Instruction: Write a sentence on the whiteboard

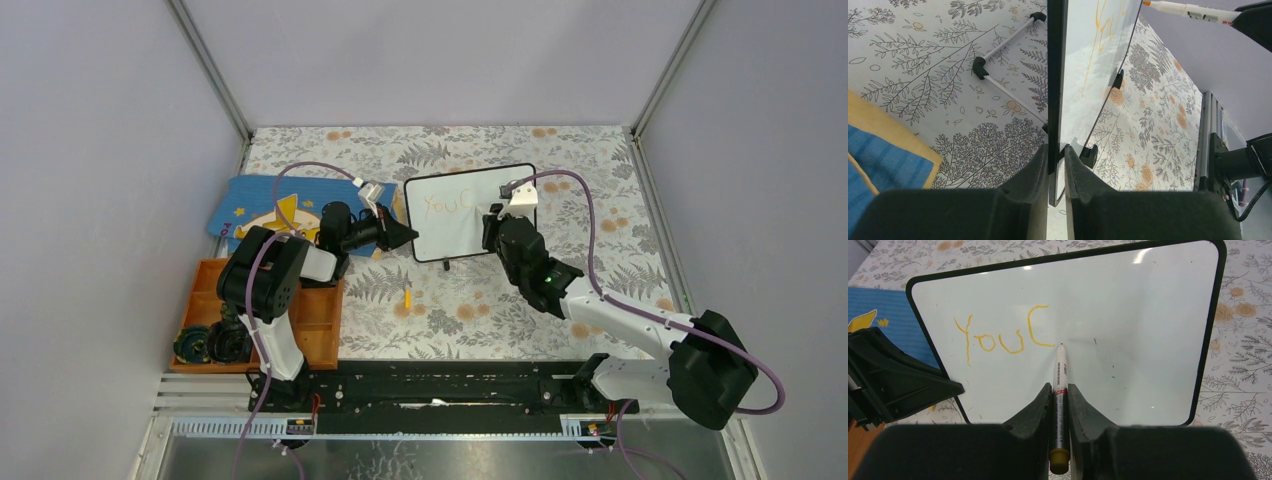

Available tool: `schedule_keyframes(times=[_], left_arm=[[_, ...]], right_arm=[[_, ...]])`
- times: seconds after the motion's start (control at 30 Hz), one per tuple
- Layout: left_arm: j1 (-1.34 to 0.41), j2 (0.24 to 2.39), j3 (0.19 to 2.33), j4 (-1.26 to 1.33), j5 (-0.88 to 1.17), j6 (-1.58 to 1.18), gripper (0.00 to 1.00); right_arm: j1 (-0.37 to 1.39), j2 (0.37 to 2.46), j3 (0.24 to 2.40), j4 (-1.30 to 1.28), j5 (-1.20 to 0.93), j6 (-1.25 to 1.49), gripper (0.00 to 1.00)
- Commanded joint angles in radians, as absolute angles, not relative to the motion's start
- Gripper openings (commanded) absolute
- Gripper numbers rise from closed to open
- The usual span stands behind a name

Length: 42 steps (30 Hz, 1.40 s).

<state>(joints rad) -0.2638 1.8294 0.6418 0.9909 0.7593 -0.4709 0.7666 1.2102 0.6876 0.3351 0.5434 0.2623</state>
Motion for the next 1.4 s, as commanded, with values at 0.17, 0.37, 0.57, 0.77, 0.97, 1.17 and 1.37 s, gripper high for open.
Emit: schedule_keyframes(times=[0.17, 0.37, 0.57, 0.77, 0.97, 1.17, 1.37], left_arm=[[-0.276, 1.818, 0.641, 0.943, 0.742, -0.431, 0.11], [-0.278, 1.818, 0.643, 0.939, 0.741, -0.43, 0.11], [-0.279, 1.817, 0.644, 0.934, 0.741, -0.423, 0.11], [-0.28, 1.818, 0.644, 0.934, 0.742, -0.423, 0.11], [-0.281, 1.815, 0.644, 0.928, 0.741, -0.419, 0.11], [-0.284, 1.816, 0.645, 0.926, 0.74, -0.417, 0.11], [-0.283, 1.814, 0.644, 0.925, 0.739, -0.416, 0.11]], right_arm=[[0.756, 1.202, 0.709, 0.439, 0.609, 0.247, 0.0], [0.755, 1.232, 0.735, 0.457, 0.607, 0.242, 0.0], [0.752, 1.253, 0.748, 0.452, 0.607, 0.245, 0.0], [0.748, 1.267, 0.754, 0.453, 0.611, 0.244, 0.0], [0.744, 1.291, 0.767, 0.456, 0.614, 0.239, 0.0], [0.744, 1.292, 0.766, 0.468, 0.584, 0.233, 0.0], [0.744, 1.297, 0.757, 0.461, 0.549, 0.241, 0.0]])
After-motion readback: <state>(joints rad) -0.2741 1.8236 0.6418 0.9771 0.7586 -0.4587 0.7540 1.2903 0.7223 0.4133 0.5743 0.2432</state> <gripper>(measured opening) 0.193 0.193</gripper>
